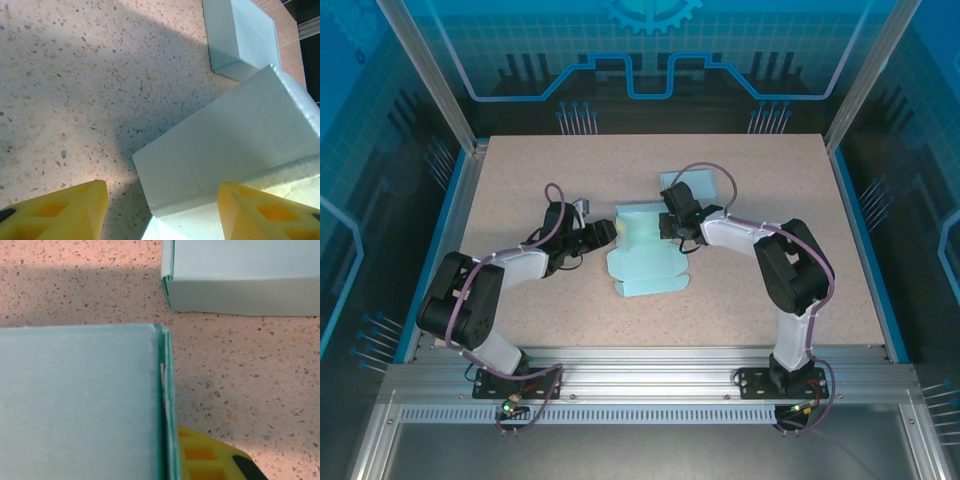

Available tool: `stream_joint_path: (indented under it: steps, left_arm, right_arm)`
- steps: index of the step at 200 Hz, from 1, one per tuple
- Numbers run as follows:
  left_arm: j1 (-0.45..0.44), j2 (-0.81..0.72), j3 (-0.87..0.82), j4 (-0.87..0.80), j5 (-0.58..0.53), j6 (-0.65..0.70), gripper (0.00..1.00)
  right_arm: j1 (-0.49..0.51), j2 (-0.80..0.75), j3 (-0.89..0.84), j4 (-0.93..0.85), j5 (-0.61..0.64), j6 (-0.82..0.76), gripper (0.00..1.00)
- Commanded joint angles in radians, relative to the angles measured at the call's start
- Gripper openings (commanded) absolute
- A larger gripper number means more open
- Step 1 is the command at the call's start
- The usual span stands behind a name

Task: Fold the paper box

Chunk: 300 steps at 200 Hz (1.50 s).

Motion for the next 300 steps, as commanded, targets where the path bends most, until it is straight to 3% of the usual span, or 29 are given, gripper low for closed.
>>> stream_joint_path:
  steps: [1,65,126,166,228,260,300]
  left_arm:
    - [-0.028,-0.023,0.014,-0.027,0.0,0.044,0.61]
    - [-0.068,0.038,0.075,0.011,-0.031,0.11,0.62]
    - [-0.09,0.082,0.128,-0.018,-0.067,0.258,0.62]
    - [-0.09,0.073,0.134,-0.093,-0.049,0.37,0.56]
    - [-0.09,0.068,0.164,-0.222,-0.026,0.47,0.56]
    - [-0.088,0.073,0.175,-0.231,-0.107,0.486,0.56]
    - [-0.089,0.099,0.179,-0.098,-0.201,0.469,0.47]
  right_arm:
    - [0.017,0.019,-0.001,-0.026,-0.012,0.009,0.0]
    - [0.017,0.013,-0.008,-0.021,-0.022,0.0,0.0]
    - [0.018,0.01,-0.013,-0.019,-0.023,0.002,0.0]
    - [0.019,0.011,-0.009,-0.022,-0.017,-0.002,0.0]
    - [0.018,0.02,-0.004,-0.024,-0.021,0.0,0.0]
    - [0.018,0.019,-0.002,-0.024,-0.025,-0.002,0.0]
    - [0.019,0.021,-0.001,-0.022,-0.029,-0.002,0.0]
